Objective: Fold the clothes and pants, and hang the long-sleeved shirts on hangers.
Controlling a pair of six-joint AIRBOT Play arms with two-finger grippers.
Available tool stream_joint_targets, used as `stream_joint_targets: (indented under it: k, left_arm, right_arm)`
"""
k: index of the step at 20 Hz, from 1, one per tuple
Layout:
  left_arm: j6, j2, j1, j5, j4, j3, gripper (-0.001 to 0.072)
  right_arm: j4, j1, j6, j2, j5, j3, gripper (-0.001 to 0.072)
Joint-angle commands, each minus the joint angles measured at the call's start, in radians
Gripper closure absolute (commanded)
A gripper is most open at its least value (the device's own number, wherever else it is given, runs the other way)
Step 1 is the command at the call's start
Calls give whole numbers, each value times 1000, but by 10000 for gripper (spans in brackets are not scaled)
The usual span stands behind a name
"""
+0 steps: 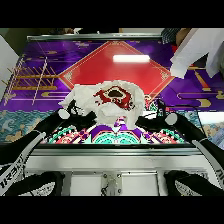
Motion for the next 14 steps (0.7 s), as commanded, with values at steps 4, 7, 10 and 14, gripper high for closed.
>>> stream_joint_targets:
  k: [4, 7, 10, 14]
  left_arm:
    - [21, 38, 1, -6, 21, 5, 692]
    - [20, 102, 18, -28, 85, 5, 692]
    - [21, 244, 76, -89, 86, 14, 692]
    - [30, 531, 164, -238, 55, 256, 692]
  right_arm:
    - [135, 113, 14, -117, -169, -10, 209]
    - [135, 112, -45, -111, -165, -7, 570]
    - [90, 89, -166, -44, -100, 66, 692]
    - [-183, -28, -175, 195, 194, 425, 693]
